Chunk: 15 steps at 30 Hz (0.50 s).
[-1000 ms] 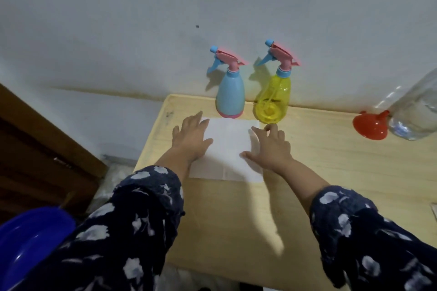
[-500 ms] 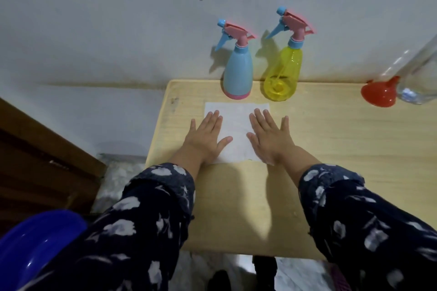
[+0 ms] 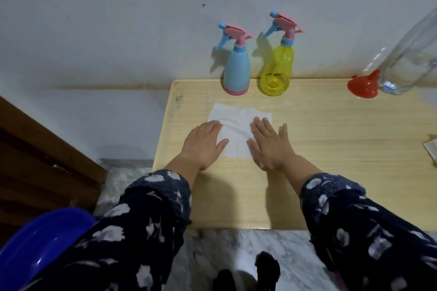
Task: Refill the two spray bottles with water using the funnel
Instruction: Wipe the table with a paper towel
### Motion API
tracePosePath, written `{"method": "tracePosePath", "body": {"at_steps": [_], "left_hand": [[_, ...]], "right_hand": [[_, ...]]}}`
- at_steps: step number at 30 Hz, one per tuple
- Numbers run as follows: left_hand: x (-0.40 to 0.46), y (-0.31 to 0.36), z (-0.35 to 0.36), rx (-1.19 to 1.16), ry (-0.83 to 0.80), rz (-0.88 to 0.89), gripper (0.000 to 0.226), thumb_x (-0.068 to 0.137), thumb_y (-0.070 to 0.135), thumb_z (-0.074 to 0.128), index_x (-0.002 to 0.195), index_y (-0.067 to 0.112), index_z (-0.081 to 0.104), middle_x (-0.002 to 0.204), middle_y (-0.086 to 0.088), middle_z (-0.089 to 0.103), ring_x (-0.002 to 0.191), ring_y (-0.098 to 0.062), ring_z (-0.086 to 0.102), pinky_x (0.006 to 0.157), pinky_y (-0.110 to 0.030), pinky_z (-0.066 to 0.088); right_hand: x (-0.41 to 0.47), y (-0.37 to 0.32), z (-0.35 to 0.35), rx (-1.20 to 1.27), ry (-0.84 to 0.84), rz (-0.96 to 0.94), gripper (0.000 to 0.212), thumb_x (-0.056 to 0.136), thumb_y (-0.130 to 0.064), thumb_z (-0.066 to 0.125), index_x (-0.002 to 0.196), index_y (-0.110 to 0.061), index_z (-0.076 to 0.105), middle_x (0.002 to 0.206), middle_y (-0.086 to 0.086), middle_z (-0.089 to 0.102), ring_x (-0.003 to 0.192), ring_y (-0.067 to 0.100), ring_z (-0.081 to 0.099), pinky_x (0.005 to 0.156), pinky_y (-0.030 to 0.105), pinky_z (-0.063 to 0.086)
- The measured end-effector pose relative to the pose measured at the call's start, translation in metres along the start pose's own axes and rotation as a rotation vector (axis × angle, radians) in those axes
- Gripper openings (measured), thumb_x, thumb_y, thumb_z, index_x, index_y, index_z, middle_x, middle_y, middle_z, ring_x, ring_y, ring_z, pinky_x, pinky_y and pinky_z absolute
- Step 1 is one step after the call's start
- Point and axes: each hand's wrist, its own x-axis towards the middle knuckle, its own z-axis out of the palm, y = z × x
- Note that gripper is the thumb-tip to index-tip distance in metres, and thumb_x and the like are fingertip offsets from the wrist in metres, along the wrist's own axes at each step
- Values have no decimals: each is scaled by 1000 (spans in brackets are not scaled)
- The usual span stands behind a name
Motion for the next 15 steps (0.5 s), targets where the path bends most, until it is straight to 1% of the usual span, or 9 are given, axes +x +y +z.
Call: {"method": "tracePosePath", "body": {"at_steps": [2, 4, 7, 12, 15], "left_hand": [[7, 4, -4, -31, 34, -7, 60, 103, 44, 28, 154, 15, 16, 163, 0, 11, 149, -15, 11, 121, -34, 11], [19, 8, -4, -26, -1, -15, 62, 104, 43, 26, 156, 14, 8, 164, 1, 2, 150, -14, 1, 122, -37, 4], [40, 11, 2, 18, -78, -19, 63, 104, 44, 20, 156, 14, 1, 164, 1, -7, 150, -13, -8, 122, -41, -1], [50, 5, 8, 70, -132, -42, 62, 105, 43, 15, 156, 14, -4, 163, 2, -12, 150, -13, -10, 122, -42, 0], [40, 7, 12, 89, -133, -42, 62, 104, 44, 13, 155, 14, -6, 163, 1, -13, 150, -13, -11, 122, -42, -1]], "right_hand": [[4, -2, -3, 26, 48, 18, 59, 100, -40, 13, 153, -12, 9, 162, 4, 0, 149, 22, -4, 115, 59, -2], [10, -3, -2, 24, 50, 27, 60, 100, -41, 13, 152, -12, 11, 162, 5, 4, 149, 22, -2, 115, 59, -2], [22, -2, 2, 14, 13, 47, 61, 100, -44, 11, 153, -14, 6, 162, 4, -3, 149, 22, -7, 114, 59, -5], [36, 3, 5, -27, -18, 45, 64, 99, -51, 10, 153, -19, -5, 161, 0, -14, 148, 20, -15, 114, 61, -6], [33, 3, 7, -31, -30, 24, 60, 100, -46, 10, 153, -22, -5, 161, -3, -14, 148, 18, -14, 114, 61, -6]]}}
